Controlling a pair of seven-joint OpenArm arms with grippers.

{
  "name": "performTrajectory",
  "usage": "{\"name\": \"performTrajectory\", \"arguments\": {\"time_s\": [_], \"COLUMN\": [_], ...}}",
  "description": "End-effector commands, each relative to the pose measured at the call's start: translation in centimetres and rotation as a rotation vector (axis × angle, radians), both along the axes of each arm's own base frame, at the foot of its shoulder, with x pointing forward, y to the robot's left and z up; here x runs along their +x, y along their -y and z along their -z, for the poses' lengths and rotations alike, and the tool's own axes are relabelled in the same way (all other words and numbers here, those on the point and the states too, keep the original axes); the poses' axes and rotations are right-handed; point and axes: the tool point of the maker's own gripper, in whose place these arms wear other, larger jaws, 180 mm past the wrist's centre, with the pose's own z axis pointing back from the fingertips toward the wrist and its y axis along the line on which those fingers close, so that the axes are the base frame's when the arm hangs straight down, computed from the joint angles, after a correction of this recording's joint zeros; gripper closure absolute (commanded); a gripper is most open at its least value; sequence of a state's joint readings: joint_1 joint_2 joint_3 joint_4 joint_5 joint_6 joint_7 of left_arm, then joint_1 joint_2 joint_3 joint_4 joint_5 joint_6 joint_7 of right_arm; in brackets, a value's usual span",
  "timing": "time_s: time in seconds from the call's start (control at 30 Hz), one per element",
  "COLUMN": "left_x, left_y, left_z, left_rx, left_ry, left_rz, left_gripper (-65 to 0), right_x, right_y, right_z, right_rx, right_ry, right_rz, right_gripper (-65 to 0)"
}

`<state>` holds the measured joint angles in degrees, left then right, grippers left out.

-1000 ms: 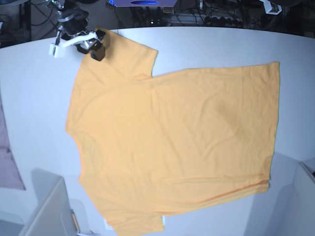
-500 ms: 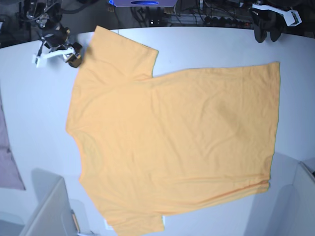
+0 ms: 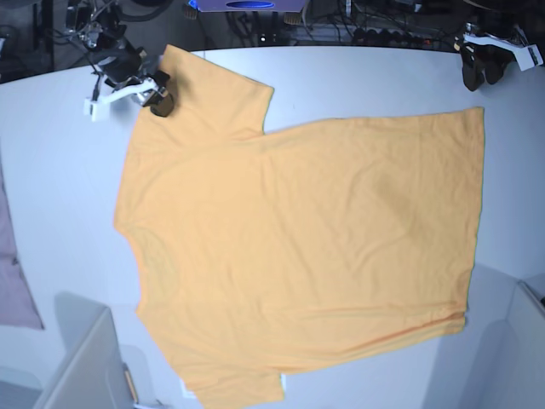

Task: Fold the T-shirt properly
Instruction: 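Lower both grippers onto the shirt's shoulder corners and grasp them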

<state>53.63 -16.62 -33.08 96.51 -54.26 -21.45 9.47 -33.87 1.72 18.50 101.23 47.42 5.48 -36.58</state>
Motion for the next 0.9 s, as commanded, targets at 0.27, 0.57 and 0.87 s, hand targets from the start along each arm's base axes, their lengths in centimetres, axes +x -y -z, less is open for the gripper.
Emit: {"name": "performTrajectory", "arguments": {"time_s": [0.27, 0.57, 0.87], "left_x": [1.1, 2.0, 3.3], "left_y": [-3.0, -3.7, -4.3], "left_z": [0.2, 2.6, 4.5], "left_rx": [-0.008, -0.002, -0.059], "left_ry": [-0.05, -0.076, -0.06], "left_rz": [-0.003, -0.041, -0.099], "left_gripper": [-33.6, -33.6, -33.9], "right_x": [-1.1, -1.1, -1.1], "right_y": [-0.8, -0.8, -0.6], "right_z": [0.7, 0.7, 0.7], "right_rx": [0.007, 0.007, 0.002], "right_ry": [-0.056, -0.059, -0.059], "right_rz": [-0.034, -0.033, -0.034], "right_gripper": [-5.1, 0.0, 0.0]}}
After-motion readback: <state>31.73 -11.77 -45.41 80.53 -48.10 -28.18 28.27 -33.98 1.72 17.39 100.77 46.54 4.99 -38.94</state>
